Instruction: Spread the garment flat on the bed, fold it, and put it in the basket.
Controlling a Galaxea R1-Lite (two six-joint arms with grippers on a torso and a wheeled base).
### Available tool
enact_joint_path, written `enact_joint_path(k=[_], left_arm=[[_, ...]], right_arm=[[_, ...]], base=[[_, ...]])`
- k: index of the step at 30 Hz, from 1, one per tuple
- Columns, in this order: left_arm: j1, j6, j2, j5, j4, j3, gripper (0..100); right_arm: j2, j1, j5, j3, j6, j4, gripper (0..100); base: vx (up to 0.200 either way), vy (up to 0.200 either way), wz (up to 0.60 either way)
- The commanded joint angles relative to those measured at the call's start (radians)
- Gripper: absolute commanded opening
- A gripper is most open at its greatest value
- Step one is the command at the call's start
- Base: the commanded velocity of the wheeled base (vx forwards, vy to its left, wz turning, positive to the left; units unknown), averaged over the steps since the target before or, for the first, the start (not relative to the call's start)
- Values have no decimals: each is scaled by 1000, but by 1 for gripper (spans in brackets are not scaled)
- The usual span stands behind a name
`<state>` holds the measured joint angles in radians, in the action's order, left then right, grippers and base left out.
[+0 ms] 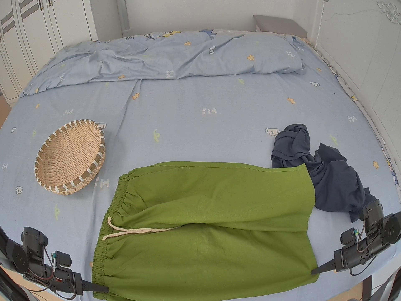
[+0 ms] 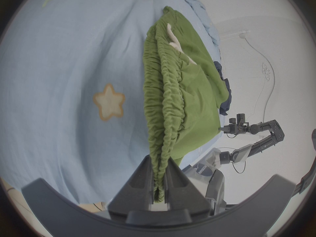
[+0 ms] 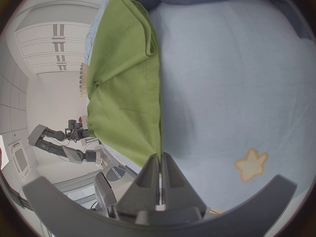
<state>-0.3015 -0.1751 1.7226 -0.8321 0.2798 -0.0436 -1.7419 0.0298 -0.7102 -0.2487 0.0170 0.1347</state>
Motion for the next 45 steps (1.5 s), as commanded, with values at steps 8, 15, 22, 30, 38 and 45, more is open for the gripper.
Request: enact_joint_path(k=[8, 15, 22, 30, 38, 45], left_arm=[[27, 0, -49, 28, -74, 8, 0], [27, 0, -46, 65, -73, 4, 0], [27, 0, -37, 84, -74, -1, 0], [28, -4, -18, 94, -71, -5, 100], [28, -9, -32, 102, -71, -7, 100], [12, 8, -228, 94, -90, -33, 100]], right_arm=[[-7, -2, 20, 37, 0, 6, 0], [-11, -7, 74, 39, -3, 5, 0], [-33, -10, 77, 39, -9, 5, 0], [-33, -10, 77, 39, -14, 6, 0], [-28, -16, 75, 55, -12, 42, 100], [39, -5, 67, 117, -12, 195, 100]], base=[[0, 0, 0], [0, 0, 0], [0, 0, 0], [0, 0, 0], [0, 0, 0], [0, 0, 0]])
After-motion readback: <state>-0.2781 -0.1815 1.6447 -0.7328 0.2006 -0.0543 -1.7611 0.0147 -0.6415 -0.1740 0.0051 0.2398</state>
